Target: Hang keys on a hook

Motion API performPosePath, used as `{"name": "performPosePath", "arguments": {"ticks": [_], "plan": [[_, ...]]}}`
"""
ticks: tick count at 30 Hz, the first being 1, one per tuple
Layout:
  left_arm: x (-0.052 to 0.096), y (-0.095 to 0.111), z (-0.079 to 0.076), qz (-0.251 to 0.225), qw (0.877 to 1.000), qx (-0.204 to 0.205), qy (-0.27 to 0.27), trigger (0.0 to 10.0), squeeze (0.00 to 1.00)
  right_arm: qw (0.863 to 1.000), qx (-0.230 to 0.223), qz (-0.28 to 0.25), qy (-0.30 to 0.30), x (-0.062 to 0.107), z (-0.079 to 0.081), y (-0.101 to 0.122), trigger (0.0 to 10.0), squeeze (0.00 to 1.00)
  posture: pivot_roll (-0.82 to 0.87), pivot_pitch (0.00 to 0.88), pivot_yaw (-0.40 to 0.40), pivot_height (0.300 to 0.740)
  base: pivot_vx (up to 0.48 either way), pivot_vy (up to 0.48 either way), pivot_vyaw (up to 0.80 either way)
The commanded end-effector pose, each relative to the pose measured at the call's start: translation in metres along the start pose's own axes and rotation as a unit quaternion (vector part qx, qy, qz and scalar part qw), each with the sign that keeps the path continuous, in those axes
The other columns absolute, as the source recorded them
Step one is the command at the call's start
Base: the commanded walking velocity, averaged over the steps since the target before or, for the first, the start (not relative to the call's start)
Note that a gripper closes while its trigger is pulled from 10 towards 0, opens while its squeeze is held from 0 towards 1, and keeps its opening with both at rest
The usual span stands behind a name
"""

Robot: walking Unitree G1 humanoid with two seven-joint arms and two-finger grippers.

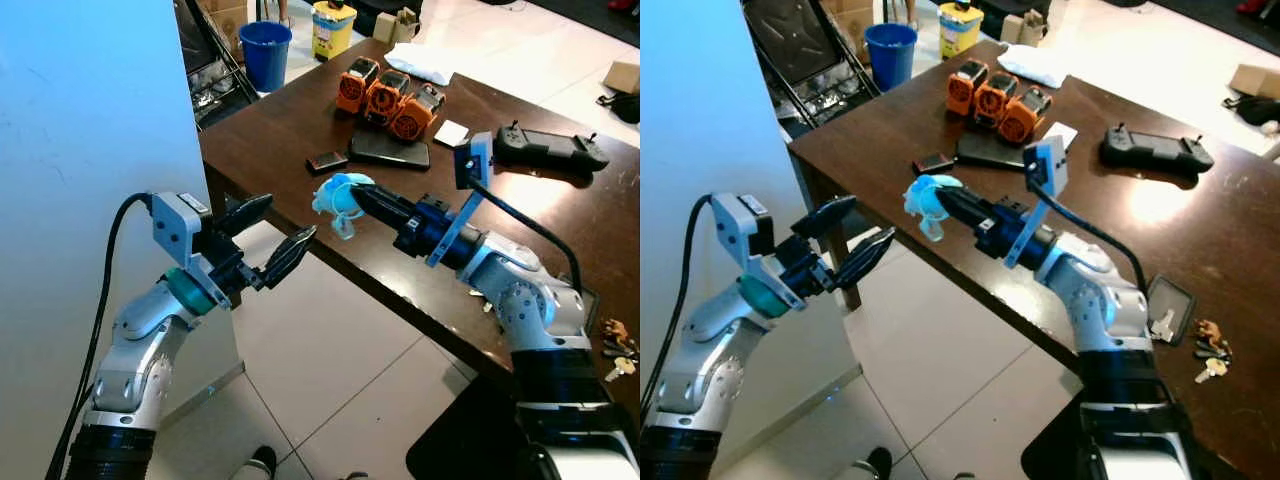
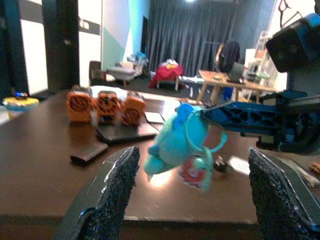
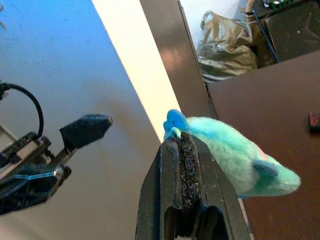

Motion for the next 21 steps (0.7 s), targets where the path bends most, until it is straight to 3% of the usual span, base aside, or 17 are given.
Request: {"name": "performPosePath", "arguments": {"ticks": [1, 21], "plan": [[0.001, -0.003, -0.005, 0.009, 1.0, 0.0, -0.007, 10.0, 0.0, 1.0, -0.001, -0.002, -0.001, 0.001, 0.002, -0.002, 10.0, 0.0, 0.02, 0.063, -0.003, 0.74, -0.304, 0.0, 0.0], [-0.006, -0.019, -0.015, 0.026, 1.0, 0.009, -0.015, 10.0, 0.0, 1.0, -0.022, 0.0, -0.018, -0.012, 0.006, -0.021, 10.0, 0.0, 0.03, 0.043, -0.004, 0.74, -0.305, 0.0, 0.0]]}}
Point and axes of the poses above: a point about 5 cm out from each wrist's last joint towards the gripper, its own x axis pointing back from the gripper into the wrist, its own y axis along the axis of the wrist's last joint, z = x × y, the point moved 6 cm from there along -x, pointing out of the wrist towards the gripper, and after that the axes turned 2 degrees about x, right-handed, at the moved point
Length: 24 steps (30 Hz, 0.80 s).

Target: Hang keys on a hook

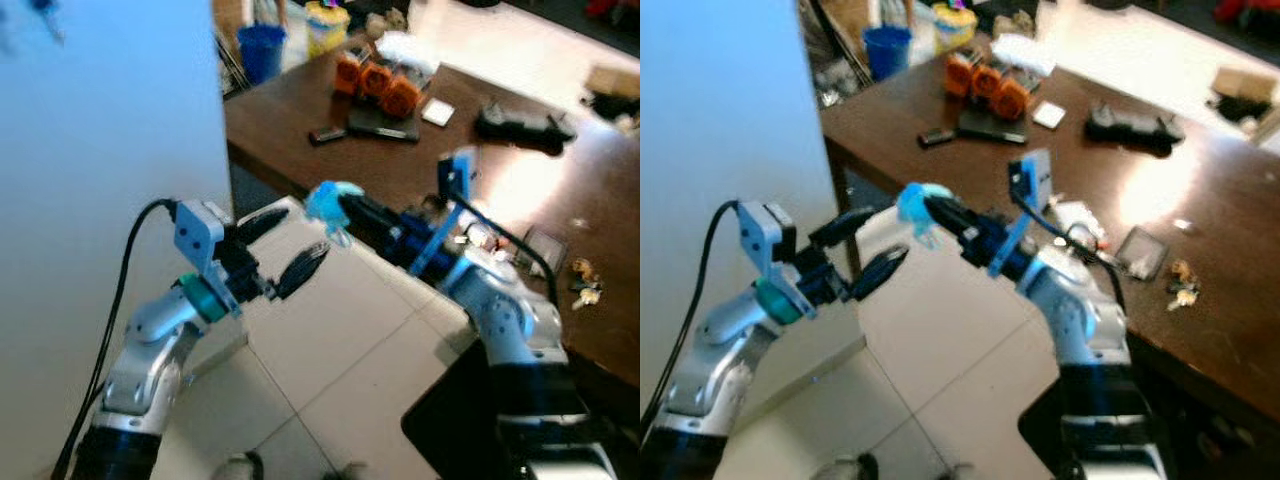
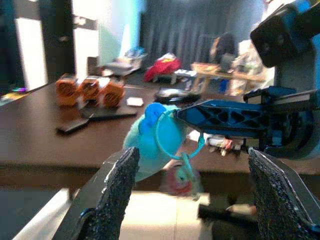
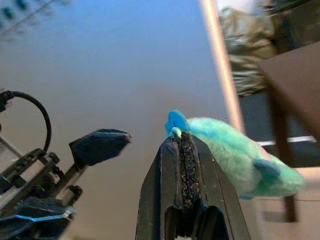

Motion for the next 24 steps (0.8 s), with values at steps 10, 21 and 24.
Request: {"name": "performPosePath", "arguments": {"ticks": [10, 21, 24], "plan": [[-0.009, -0.032, -0.002, 0.04, 0.999, 0.004, 0.031, 10.0, 0.0, 0.999, -0.006, 0.012, -0.038, 0.001, -0.01, -0.016, 10.0, 0.0, 0.03, 0.039, -0.001, 0.74, -0.146, 0.0, 0.0], [-0.021, -0.049, 0.007, 0.052, 0.996, -0.018, 0.072, 10.0, 0.0, 0.999, -0.011, 0.016, -0.041, -0.011, -0.013, -0.027, 10.0, 0.0, 0.08, 0.0, -0.043, 0.74, 0.0, -0.288, 0.0], [-0.025, -0.045, 0.011, 0.043, 0.996, -0.025, 0.079, 10.0, 0.0, 0.999, -0.011, 0.013, -0.034, -0.018, -0.012, -0.026, 10.0, 0.0, 0.09, 0.0, -0.048, 0.74, 0.0, -0.48, 0.0]]}}
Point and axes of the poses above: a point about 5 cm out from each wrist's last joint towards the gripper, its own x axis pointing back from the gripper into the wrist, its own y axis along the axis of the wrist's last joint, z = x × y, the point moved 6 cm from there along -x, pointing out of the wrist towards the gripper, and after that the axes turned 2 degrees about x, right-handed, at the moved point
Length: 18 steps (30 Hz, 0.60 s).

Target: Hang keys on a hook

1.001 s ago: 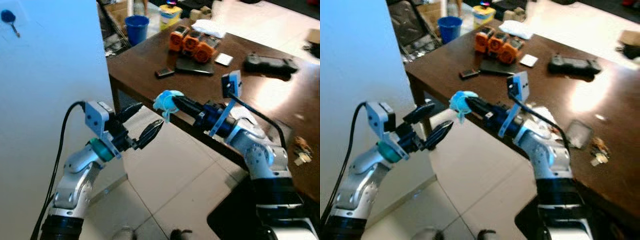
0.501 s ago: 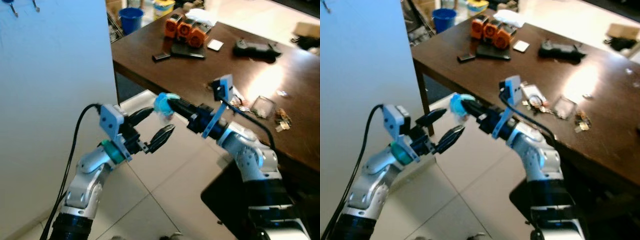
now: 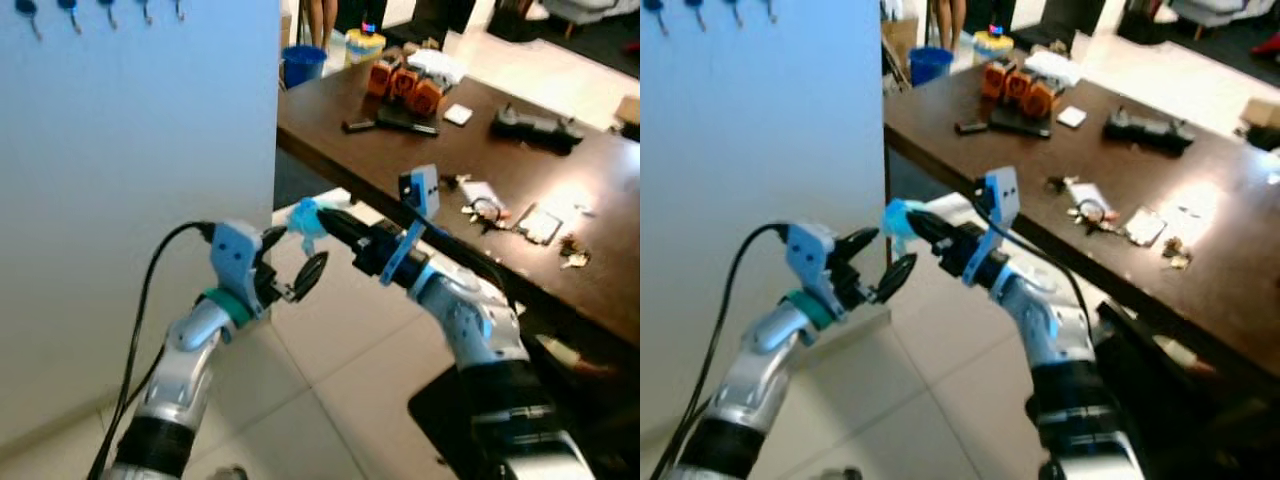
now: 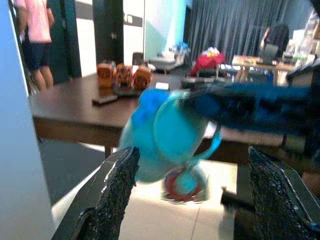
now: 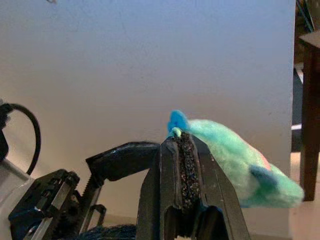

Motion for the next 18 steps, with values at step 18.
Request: {"name": "performPosePath", "arguments": {"ticks": [18], "plan": [[0.002, 0.013, 0.023, -0.027, 0.998, -0.037, 0.053, 10.0, 0.0, 1.0, -0.026, -0.008, 0.003, -0.027, 0.005, -0.008, 10.0, 0.0, 0.19, 0.0, -0.055, 0.74, 0.0, 0.0, 0.0]]}}
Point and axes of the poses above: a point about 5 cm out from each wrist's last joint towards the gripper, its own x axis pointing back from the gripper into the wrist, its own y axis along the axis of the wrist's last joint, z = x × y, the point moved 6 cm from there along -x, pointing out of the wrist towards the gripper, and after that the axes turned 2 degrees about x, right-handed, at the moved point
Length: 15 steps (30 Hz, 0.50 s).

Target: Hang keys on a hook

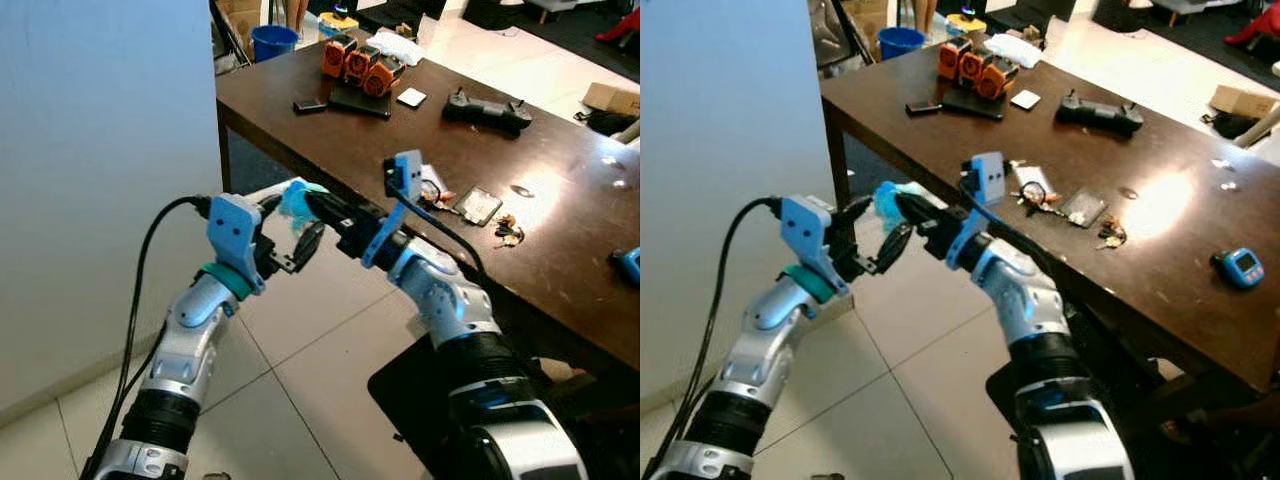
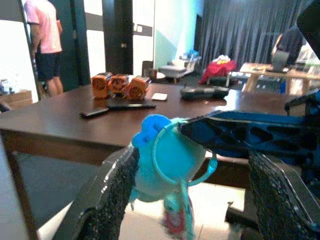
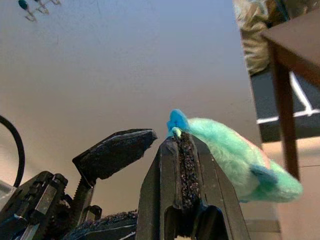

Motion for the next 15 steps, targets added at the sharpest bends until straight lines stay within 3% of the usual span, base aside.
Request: {"name": "performPosePath", "arguments": {"ticks": [1, 5, 15], "plan": [[0.002, 0.002, 0.0, -0.006, 1.0, -0.006, 0.006, 10.0, 0.0, 1.0, -0.002, 0.008, 0.008, -0.005, 0.004, -0.005, 10.0, 0.0, 0.19, 0.0, -0.057, 0.74, 0.0, 0.0, 0.0], [0.004, 0.005, 0.008, -0.011, 0.999, -0.02, 0.026, 10.0, 0.0, 1.0, -0.01, 0.019, 0.004, -0.012, 0.005, -0.013, 10.0, 0.0, 0.22, 0.0, -0.066, 0.74, 0.0, -0.36, 0.0], [0.005, 0.016, 0.021, -0.03, 0.997, -0.033, 0.066, 10.0, 0.0, 1.0, -0.018, 0.024, -0.002, -0.014, 0.001, -0.014, 10.0, 0.0, 0.23, 0.0, -0.082, 0.74, 0.0, 0.0, 0.8]]}}
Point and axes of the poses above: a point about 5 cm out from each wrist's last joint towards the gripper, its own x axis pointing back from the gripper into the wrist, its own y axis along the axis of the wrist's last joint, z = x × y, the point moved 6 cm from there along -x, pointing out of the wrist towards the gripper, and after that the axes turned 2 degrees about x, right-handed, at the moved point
